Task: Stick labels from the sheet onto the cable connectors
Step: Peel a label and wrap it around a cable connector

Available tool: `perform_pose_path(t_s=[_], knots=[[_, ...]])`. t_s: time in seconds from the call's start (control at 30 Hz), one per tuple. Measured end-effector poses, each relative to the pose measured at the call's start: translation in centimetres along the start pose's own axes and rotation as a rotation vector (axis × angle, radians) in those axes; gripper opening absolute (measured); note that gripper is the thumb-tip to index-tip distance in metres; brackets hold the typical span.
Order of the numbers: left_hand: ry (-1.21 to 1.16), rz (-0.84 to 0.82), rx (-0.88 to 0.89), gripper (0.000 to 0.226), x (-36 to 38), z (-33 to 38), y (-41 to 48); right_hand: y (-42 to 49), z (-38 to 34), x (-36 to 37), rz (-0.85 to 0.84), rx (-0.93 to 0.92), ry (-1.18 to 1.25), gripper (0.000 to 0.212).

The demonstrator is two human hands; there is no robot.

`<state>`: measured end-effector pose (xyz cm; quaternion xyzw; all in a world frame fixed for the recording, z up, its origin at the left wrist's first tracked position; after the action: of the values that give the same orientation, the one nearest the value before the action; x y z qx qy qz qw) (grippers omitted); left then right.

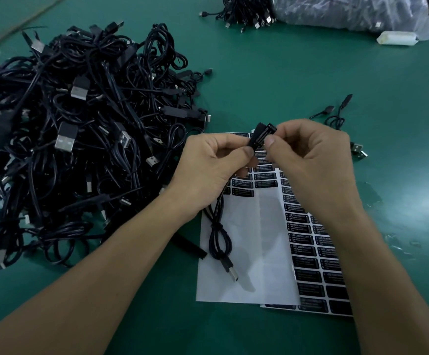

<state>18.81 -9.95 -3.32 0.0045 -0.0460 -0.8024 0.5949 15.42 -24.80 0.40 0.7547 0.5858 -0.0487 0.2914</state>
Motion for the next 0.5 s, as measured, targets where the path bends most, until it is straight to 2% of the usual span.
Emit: perform_pose_path(t_s=[0.5], knots=[[0.027,-0.083,0.047,0.023,0.41,0.47,-0.25,0.43,0.71,-0.01,-0.144,0.078,0.08,0.02]])
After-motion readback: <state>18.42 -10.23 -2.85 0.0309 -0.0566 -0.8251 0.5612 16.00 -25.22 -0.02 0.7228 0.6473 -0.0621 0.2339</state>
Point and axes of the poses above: each hand's wrist, its own y-axis towards the middle knuckle, its own x-axis out of the palm, z = x × y, the point moved 6 cm from there along y, towards the middle knuckle, and after that the axes turned 1 degree about -x, right-handed, at the moved point
